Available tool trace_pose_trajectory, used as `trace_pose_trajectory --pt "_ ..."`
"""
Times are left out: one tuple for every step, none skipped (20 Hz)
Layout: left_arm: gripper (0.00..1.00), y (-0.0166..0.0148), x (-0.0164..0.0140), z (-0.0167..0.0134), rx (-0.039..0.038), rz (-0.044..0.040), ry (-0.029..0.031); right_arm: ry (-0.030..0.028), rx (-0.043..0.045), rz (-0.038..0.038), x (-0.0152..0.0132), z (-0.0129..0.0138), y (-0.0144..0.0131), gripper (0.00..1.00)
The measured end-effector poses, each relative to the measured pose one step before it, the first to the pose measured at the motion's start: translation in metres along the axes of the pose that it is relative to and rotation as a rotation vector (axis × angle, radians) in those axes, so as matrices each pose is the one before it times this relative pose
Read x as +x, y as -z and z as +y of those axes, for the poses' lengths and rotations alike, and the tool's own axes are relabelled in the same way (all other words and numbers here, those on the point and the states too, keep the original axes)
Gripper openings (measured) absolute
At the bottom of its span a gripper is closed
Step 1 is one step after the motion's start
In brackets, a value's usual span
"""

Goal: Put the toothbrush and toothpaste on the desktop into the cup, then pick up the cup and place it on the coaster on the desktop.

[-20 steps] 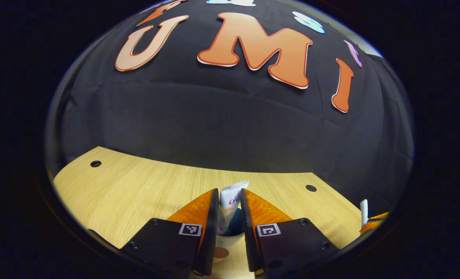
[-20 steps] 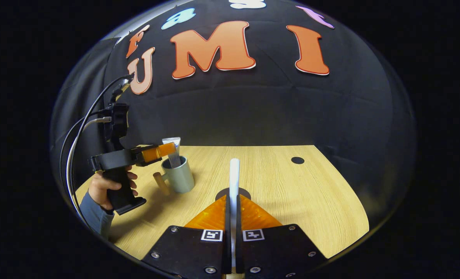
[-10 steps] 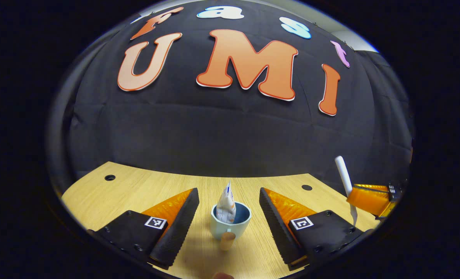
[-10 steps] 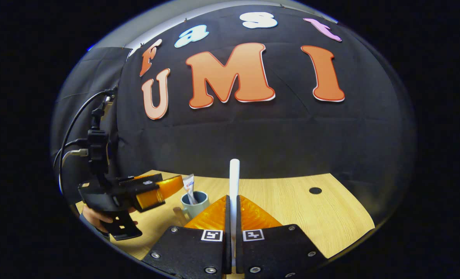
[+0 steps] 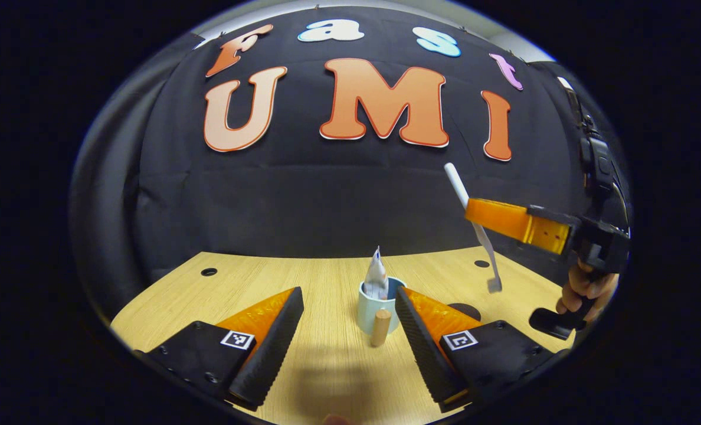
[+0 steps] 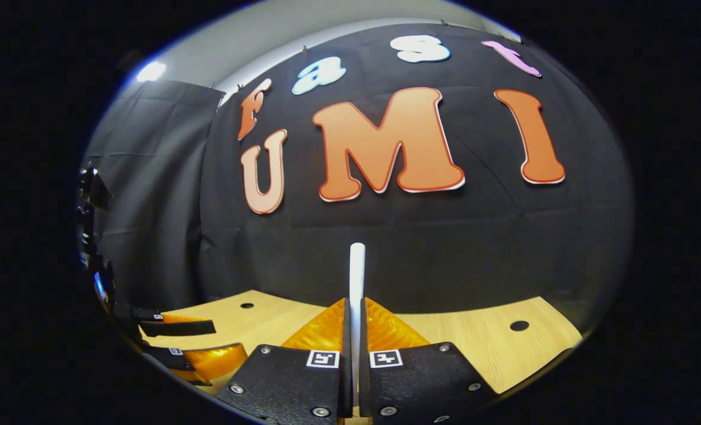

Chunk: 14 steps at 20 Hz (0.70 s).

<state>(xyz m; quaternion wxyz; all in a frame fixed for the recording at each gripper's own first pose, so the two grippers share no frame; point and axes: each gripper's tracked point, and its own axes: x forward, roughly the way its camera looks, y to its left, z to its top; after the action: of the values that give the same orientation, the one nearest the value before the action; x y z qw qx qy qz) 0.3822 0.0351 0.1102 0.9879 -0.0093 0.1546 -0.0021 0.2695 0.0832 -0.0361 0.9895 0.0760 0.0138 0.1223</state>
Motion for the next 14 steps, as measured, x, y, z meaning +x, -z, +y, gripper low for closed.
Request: trace_pose_trajectory --pt "1.00 0.00294 -0.00102 0.00360 0.00822 0.00249 -0.00742 -0.00874 -0.00403 -0.02370 0.00677 0.00266 -0.00343 0.05" --pt "1.00 0.00197 -0.00130 0.00469 0.00790 0.00245 -0.01289 -0.00785 -0.00356 -0.02206 0.00720 0.00289 -0.00215 0.05" --pt "1.00 0.00332 -0.00125 0.00309 0.00232 0.00150 -0.00412 -0.00663 -0.00124 -0.01945 0.00701 0.00298 -0.00206 0.05" --pt "1.00 0.00160 -0.00006 0.00146 -0.00344 0.00127 0.00125 -0.01266 0.00366 -0.01881 0.00621 0.00369 -0.00021 0.05" --pt "1.00 0.00224 0.00068 0.00050 -0.00425 0.00199 0.00564 -0.00906 0.01433 -0.01971 0.00579 0.00221 -0.00048 0.04" --pt "1.00 0.00075 -0.00021 0.00146 -0.00236 0.00076 -0.00006 -0.01068 0.02457 -0.02067 0.00630 0.00269 0.00140 0.04" --pt "1.00 0.00189 0.00094 0.00079 0.00080 0.00020 0.00295 -0.00960 0.02807 -0.01822 0.00656 0.00114 0.00260 0.04" --pt "1.00 0.00129 0.00042 0.00076 0.00022 0.00299 0.00033 -0.00513 0.03924 -0.01651 0.00536 -0.00094 0.00504 0.04" --pt "1.00 0.00246 0.00141 -0.00054 -0.00666 0.00081 0.00630 -0.00629 0.04015 -0.00896 0.00586 -0.00081 0.00555 0.05" --pt "1.00 0.00115 0.00056 -0.00139 -0.00813 0.00290 0.00732 0.00296 0.02793 -0.00708 0.00514 -0.00390 0.00648 0.05" --pt "1.00 0.00174 0.00156 -0.00108 -0.00375 -0.00058 0.00548 0.00650 0.01371 -0.00505 0.00364 -0.00439 0.00439 0.04" --pt "1.00 0.00016 0.00100 0.00019 0.00029 0.00160 0.00011 0.00184 0.00639 -0.00639 0.00163 -0.00329 0.00440 0.05" --pt "1.00 0.00140 0.00081 0.00006 0.00378 0.00006 0.00203 -0.00316 0.00449 -0.00739 0.00258 -0.00169 0.00250 0.05" --pt "1.00 0.00134 0.00131 0.00062 0.00239 0.00305 -0.00270 -0.00391 0.00182 -0.00488 0.00296 0.00002 0.00297 0.05"
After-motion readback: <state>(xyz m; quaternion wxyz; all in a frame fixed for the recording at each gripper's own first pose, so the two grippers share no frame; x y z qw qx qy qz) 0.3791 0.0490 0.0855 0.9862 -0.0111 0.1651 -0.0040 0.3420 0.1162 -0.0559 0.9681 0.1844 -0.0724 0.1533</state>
